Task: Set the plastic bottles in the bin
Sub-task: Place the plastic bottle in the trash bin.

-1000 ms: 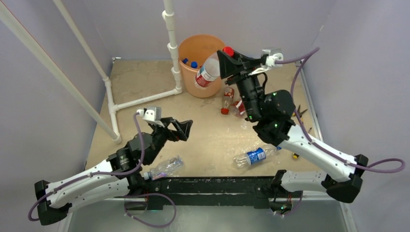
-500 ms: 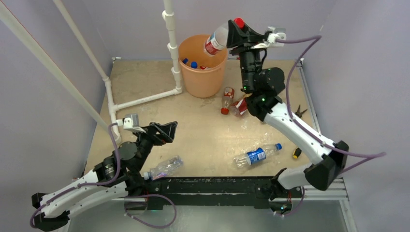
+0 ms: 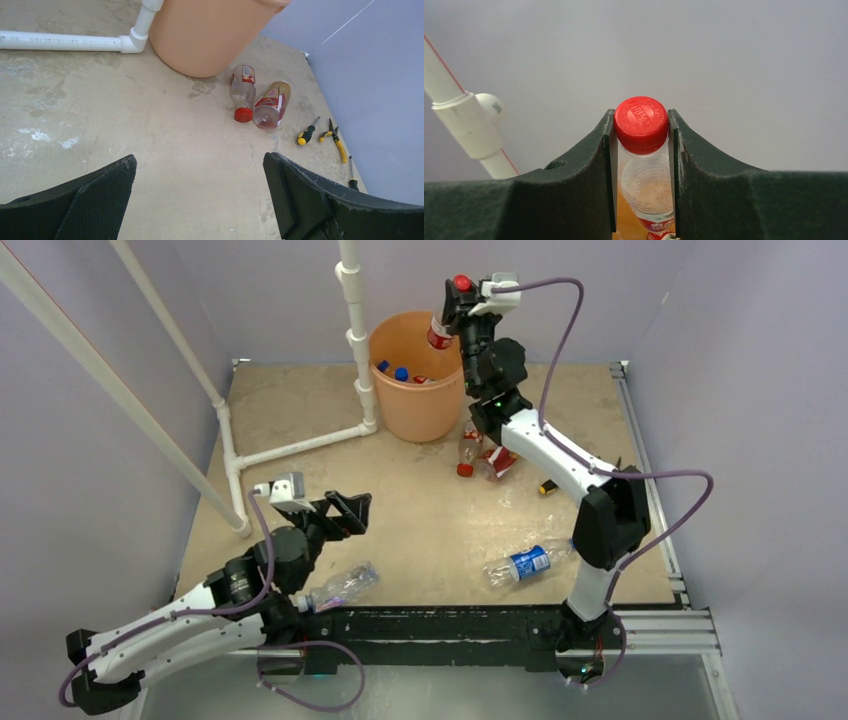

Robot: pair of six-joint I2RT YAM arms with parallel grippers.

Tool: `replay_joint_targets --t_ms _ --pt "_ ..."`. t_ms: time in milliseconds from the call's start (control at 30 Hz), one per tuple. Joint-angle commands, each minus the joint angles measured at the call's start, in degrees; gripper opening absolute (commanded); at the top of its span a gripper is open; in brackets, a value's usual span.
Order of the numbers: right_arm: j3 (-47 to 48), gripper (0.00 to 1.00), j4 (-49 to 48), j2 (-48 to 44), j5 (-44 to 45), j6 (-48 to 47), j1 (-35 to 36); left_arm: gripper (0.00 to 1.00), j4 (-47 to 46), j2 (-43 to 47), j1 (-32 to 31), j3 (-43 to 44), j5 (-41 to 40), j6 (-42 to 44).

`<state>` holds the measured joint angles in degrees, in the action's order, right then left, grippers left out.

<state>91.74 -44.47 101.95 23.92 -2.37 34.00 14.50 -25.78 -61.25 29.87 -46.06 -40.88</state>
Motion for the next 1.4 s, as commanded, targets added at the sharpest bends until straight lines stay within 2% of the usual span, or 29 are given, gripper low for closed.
replay_joint_targets --t_ms 0,167,333,500,700,1067,1100,1133,1300,1367 --pt "6.20 0.00 -0.53 2.58 -2.43 -0.71 -1.24 0.99 -0.80 -1.05 -0.05 1.90 -1.51 1.39" --pt "10.38 0.00 2.82 8.09 -1.17 -1.75 -1.48 0.99 -2.31 -2.10 -0.09 -0.15 -1.80 1.33" --pt "10.31 0.00 2.89 11.10 -1.22 -2.29 -1.57 0.99 -3.47 -3.74 -0.09 -1.16 -0.78 0.28" --pt "7.48 0.00 0.61 12.14 -1.81 -2.18 -1.57 0.99 -4.30 -5.77 -0.09 -1.34 0.09 0.02" --pt "8.84 0.00 6.61 15.35 -2.48 -0.60 -1.57 0.99 -4.74 -7.12 -0.09 -1.47 0.60 -0.01" --pt "7.19 0.00 11.11 16.57 -4.67 1.88 -1.57 0.99 -5.11 -7.29 -0.09 -2.25 0.45 -0.05" --pt "7.14 0.03 11.25 16.56 -4.95 1.93 -1.59 0.99 -4.97 -7.20 -0.09 -2.31 0.48 -0.12" --pt "7.16 0.11 11.25 16.46 -5.07 1.92 -1.57 0.99 -4.87 -7.14 -0.09 -2.35 0.53 -0.26" --pt "6.13 0.64 9.54 14.63 -4.76 1.93 -1.61 0.99 -4.70 -6.75 -0.09 -2.62 0.46 -0.85" --pt "6.36 0.74 9.39 13.98 -4.41 1.93 -1.58 0.99 -4.69 -6.61 -0.06 -2.62 0.53 -1.07"
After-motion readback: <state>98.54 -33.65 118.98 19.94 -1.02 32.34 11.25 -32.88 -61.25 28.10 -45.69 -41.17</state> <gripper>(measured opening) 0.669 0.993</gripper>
